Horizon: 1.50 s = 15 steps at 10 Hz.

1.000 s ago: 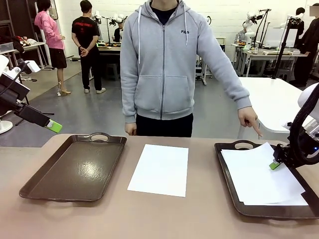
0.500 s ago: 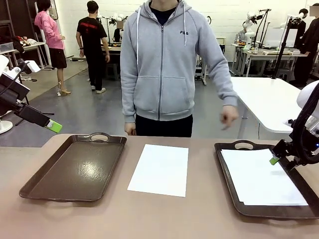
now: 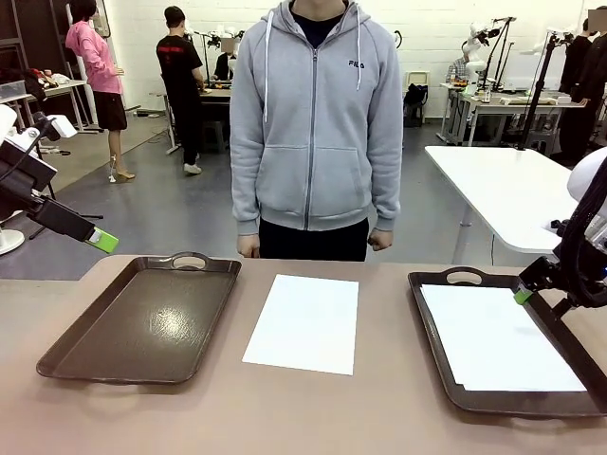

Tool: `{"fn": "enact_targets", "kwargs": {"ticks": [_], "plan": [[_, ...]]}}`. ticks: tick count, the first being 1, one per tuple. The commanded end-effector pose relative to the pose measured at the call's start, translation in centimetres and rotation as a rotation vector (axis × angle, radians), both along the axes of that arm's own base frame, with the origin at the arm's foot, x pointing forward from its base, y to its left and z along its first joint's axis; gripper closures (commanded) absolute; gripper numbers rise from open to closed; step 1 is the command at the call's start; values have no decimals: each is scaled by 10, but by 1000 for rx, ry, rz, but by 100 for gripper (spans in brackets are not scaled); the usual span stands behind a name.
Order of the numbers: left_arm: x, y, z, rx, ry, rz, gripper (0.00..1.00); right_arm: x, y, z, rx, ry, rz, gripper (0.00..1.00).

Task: Sort the A4 documents.
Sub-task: Place the A4 Paper in the designated Handle tray, then receive the A4 Paper.

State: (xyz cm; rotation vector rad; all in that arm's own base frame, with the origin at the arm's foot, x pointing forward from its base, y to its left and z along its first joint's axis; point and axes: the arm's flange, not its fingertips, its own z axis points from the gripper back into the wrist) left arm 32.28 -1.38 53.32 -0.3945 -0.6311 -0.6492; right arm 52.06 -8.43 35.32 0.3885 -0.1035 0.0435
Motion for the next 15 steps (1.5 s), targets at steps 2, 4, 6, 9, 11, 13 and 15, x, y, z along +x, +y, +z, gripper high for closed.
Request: {"fn": "enact_targets", "kwargs": {"ticks": [2,4,6,9,11,13,15], "plan": [[0,0,0,-7,1,-3,0,0,0,0,0,0,0,0],[0,0,0,-7,1,-3,0,0,0,0,0,0,0,0],[0,0,0,-7,1,-3,0,0,0,0,0,0,0,0],[0,0,0,-7,1,-3,0,0,0,0,0,0,0,0],[0,0,0,-7,1,-3,0,0,0,0,0,0,0,0],[0,0,0,-7,1,-3,0,0,0,0,0,0,0,0],[0,0,0,-7,1,-3,0,0,0,0,0,0,0,0]]}}
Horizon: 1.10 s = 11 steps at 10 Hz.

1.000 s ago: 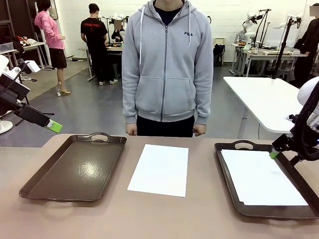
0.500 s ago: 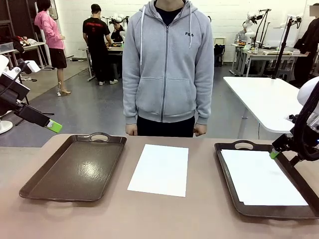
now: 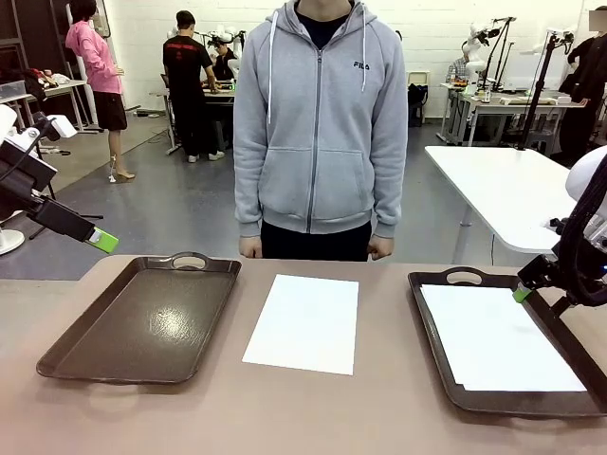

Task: Sort the A4 documents.
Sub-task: Receive the A4 Paper.

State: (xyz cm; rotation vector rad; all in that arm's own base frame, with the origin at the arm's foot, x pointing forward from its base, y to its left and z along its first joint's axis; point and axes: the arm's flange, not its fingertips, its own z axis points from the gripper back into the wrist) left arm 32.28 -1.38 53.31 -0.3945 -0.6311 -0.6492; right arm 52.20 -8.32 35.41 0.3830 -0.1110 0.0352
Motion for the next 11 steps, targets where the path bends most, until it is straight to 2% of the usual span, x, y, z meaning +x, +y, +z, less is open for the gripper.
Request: {"fn": "enact_targets", "kwargs": {"ticks": [1,2,3,6,7,9,11], "plan": [[0,0,0,-7,1,-3,0,0,0,0,0,0,0,0],[0,0,0,-7,1,-3,0,-16,8,18,-59,-123,25,0],[0,0,0,-7,1,-3,0,-27,16,36,-78,-205,68,0],[0,0,0,-7,1,-3,0,-61,48,103,-2,-408,286,0],[0,0,0,-7,1,-3,0,-72,58,122,41,-456,377,0],[0,0,0,-7,1,-3,0,-90,70,163,222,-538,630,0],[0,0,0,-7,1,-3,0,-101,76,186,307,-586,772,0]]}}
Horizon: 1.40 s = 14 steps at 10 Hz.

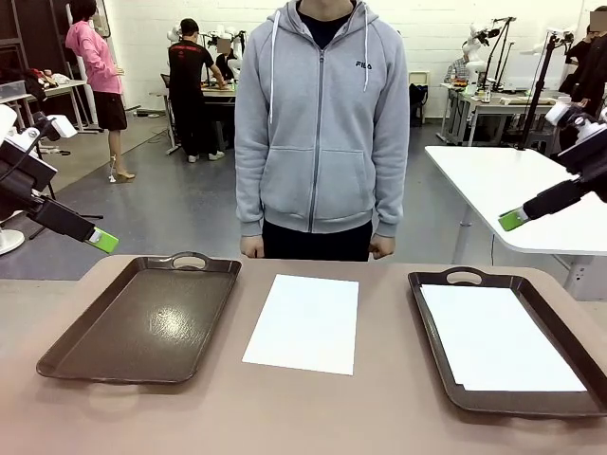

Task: Sort the A4 documents.
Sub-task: Receive the A4 Paper.

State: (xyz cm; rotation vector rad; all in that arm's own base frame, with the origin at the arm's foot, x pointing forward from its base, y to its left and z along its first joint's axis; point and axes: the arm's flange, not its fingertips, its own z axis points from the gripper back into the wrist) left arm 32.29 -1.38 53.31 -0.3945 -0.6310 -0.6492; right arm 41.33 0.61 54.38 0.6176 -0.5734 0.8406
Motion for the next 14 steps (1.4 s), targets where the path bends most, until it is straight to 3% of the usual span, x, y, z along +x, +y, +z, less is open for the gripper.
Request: {"fn": "enact_targets", "kwargs": {"ticks": [1,2,8,14], "plan": [[0,0,0,-7,1,-3,0,3,-9,3,54,6,134,0],[0,0,0,-7,1,-3,0,3,-3,3,43,-7,140,0],[0,0,0,-7,1,-3,0,14,-1,-10,53,74,184,0],[0,0,0,-7,1,-3,0,7,1,-7,83,64,195,0]]}}
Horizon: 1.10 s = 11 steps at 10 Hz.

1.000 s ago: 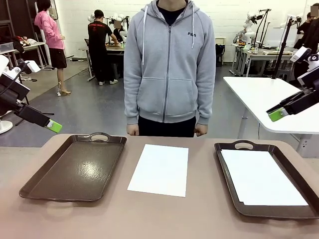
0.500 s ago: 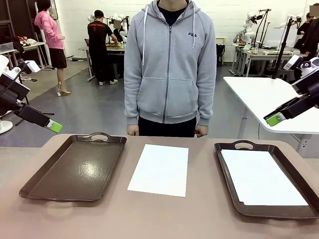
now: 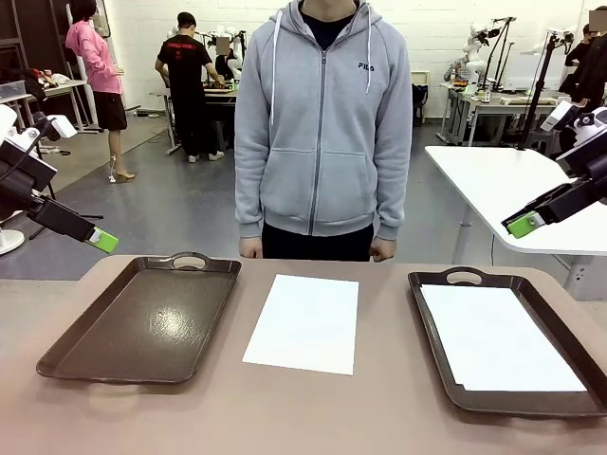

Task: Sort the A4 documents.
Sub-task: Receive the A4 Paper.

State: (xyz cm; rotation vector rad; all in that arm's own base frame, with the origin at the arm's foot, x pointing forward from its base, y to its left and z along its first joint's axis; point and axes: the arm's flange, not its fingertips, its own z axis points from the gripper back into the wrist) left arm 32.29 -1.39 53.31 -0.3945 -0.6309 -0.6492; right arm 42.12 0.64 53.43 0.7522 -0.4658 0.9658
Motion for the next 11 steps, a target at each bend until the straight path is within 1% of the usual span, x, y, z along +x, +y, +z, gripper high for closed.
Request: {"fn": "enact_targets", "kwargs": {"ticks": [1,4,6,7,11], "plan": [[0,0,0,-7,1,-3,0,-3,1,4,43,-27,13,0],[0,0,0,-7,1,-3,0,-6,-4,7,56,-45,-12,0],[0,0,0,-7,1,-3,0,-7,-7,7,64,-43,-32,0],[0,0,0,-7,1,-3,0,-4,-6,11,32,-25,-22,0],[0,0,0,-7,1,-3,0,-4,-6,11,32,-25,-22,0]]}}
